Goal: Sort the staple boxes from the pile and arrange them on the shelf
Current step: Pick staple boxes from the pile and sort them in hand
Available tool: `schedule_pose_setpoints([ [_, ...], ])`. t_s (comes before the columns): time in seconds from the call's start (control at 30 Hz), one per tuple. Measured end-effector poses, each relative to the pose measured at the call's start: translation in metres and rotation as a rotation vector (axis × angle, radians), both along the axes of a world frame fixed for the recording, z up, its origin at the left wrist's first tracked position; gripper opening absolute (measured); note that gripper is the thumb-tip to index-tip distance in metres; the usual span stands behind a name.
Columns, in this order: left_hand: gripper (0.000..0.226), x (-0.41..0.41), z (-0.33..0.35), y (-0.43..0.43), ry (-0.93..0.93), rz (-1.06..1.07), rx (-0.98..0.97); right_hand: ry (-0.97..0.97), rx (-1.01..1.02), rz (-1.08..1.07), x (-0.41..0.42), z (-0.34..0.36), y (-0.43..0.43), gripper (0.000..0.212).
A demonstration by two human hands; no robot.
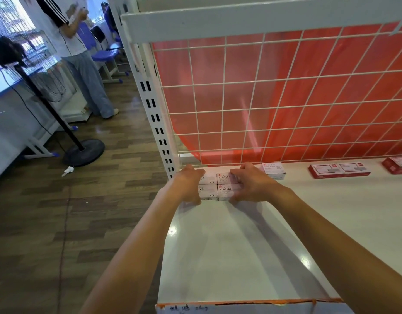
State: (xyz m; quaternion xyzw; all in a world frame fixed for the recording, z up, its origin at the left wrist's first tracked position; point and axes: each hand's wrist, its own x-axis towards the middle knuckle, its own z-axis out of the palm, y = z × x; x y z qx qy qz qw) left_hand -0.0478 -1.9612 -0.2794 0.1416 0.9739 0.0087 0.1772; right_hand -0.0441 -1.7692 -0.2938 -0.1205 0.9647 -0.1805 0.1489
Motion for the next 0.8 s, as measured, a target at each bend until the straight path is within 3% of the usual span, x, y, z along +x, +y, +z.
schedule_pose_setpoints([
  [0.27, 0.082, 0.0029, 0.0, -0.0048, 0.044, -0.03, 0.021, 0.011, -0.006, 0.009, -0.0022, -0.001, 0.0002, 0.073],
  [0.6, 0.088, 0.0013, 0.0018, -0.0026, -0.003, 0.014, 0.019, 0.017, -0.008, 0.049, -0.0034, -0.002, 0.0009, 0.063],
  [0.8, 0.067, 0.0022, 0.001, 0.0015, -0.011, 0.008, -0.029, 0.02, 0.011, 0.057, -0.0036, -0.0028, -0.0005, 0.062],
])
